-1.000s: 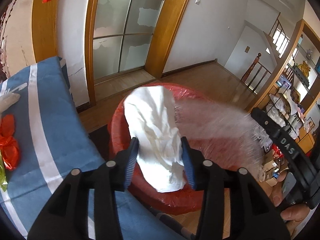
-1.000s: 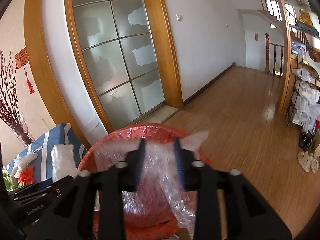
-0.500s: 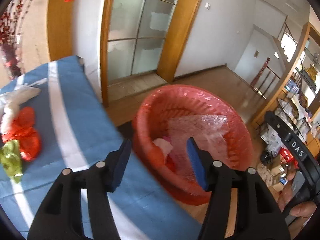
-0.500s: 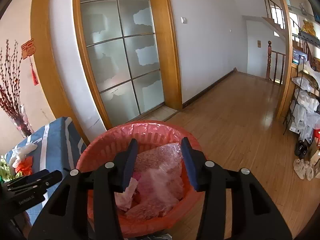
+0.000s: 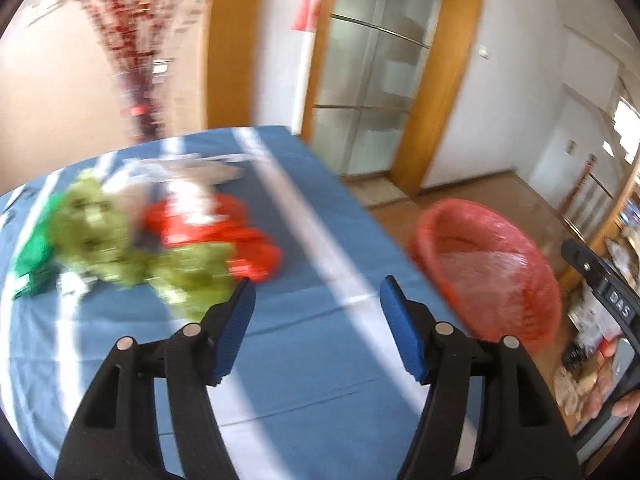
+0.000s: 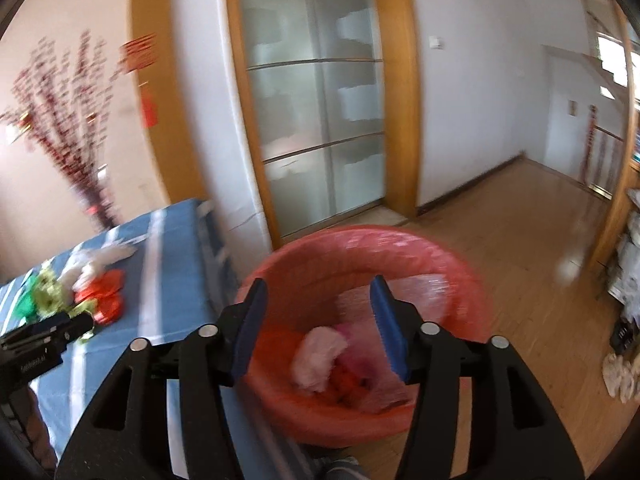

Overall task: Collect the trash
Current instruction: 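Move both tools back over the remaining bags on the table, then grasp the green paw-print bag with the right tool while the left grasps the green bag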

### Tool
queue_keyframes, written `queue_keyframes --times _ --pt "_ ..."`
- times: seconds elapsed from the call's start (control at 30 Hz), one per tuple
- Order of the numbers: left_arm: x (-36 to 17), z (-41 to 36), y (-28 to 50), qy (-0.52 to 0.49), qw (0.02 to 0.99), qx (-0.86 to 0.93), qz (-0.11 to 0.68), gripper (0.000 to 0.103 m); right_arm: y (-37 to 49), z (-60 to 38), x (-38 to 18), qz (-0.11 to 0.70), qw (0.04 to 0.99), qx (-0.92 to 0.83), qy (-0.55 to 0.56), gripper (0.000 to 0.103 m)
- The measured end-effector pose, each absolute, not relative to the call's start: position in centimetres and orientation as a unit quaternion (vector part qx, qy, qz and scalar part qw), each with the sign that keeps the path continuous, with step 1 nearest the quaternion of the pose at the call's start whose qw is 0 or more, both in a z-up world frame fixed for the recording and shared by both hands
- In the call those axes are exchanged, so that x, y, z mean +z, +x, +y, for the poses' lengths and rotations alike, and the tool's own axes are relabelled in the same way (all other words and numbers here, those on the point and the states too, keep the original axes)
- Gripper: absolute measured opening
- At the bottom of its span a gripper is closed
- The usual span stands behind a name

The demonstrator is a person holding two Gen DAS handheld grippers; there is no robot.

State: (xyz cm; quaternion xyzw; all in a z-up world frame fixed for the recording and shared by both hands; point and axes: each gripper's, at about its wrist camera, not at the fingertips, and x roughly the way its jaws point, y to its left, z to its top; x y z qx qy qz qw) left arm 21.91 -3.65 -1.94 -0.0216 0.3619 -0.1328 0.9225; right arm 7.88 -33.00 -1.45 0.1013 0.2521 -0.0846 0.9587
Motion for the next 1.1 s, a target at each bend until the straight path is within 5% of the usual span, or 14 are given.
queue_keyframes --times 0.37,0.6,1.1 --pt "-1.7 10.8 20.9 -0.050 0.935 0.031 0.350 0.065 12.2 -18.0 -1.8 0.305 0.941 0.139 0.047 0.056" --pt "-2.2 17.9 20.9 -0.069 0.930 0.101 0.345 0.065 15.6 -9.7 -3.6 0.347 0.915 0.206 0.011 0.044" --pt "-2.8 22.8 21.7 -0.092 0.925 0.127 0.345 0.065 21.5 -2.3 -6.1 0.399 0.889 0.218 -0.049 0.042"
